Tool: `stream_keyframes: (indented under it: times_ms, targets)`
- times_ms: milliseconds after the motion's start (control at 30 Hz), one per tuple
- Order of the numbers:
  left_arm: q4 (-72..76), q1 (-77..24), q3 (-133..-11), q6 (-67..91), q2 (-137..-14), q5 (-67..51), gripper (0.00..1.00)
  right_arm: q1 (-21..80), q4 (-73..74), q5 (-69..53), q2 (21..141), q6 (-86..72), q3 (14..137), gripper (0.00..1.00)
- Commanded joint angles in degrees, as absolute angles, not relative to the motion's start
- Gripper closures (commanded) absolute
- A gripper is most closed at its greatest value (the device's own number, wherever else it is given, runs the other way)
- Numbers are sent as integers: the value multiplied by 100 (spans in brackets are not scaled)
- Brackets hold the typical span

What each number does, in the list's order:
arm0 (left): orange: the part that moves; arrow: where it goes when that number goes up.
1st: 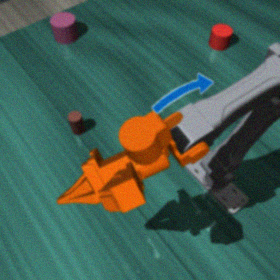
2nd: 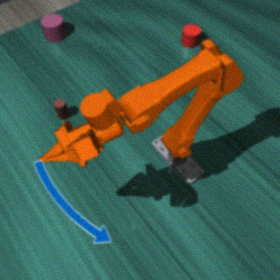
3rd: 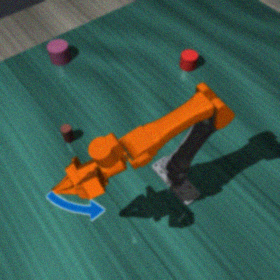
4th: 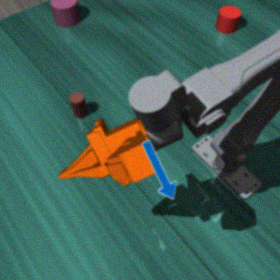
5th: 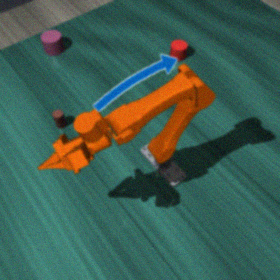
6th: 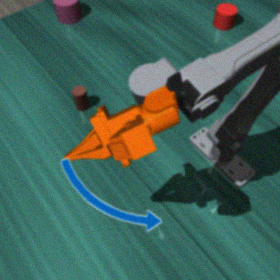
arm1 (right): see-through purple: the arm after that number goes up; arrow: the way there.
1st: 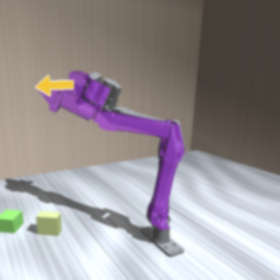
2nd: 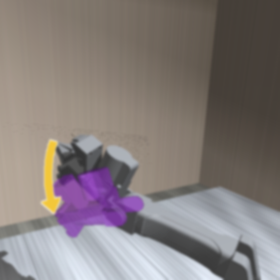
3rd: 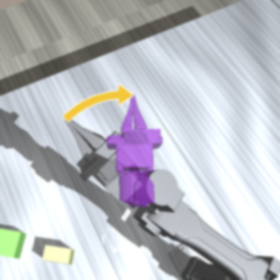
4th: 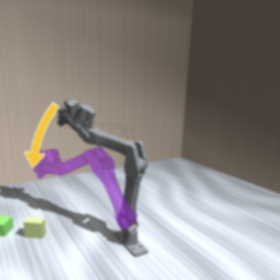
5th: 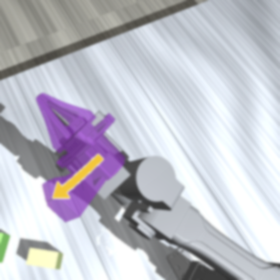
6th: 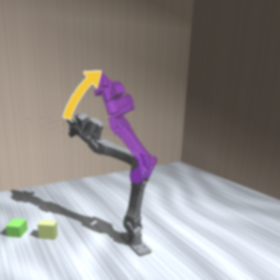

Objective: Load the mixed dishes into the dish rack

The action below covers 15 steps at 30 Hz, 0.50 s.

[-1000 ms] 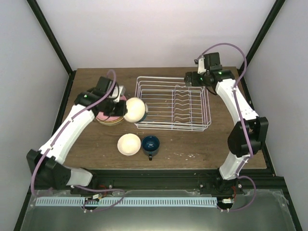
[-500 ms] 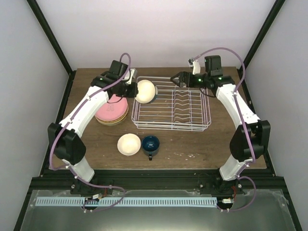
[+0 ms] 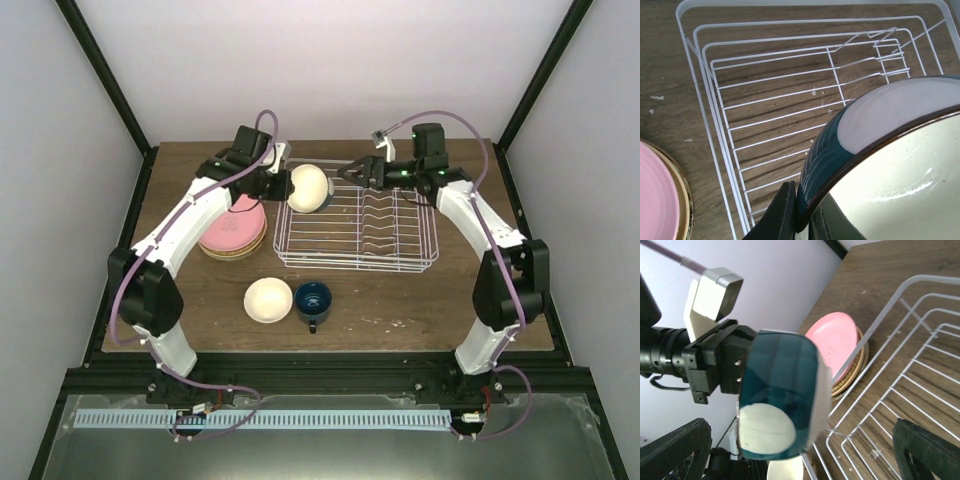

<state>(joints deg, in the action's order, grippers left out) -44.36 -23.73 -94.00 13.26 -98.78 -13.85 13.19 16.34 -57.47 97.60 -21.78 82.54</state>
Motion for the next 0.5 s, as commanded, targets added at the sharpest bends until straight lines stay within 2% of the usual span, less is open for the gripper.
stream_keyframes:
  times_ms: [0, 467]
  targets:
    - [-3983, -2382, -9400, 1318, -9994, -1660, 100, 1681, 1202, -6138, 10035, -2404, 8328, 0]
    - [-3905, -2382, -9527, 1305, -10169, -1820, 100, 1989, 1221, -6146, 10523, -2348, 8545, 0]
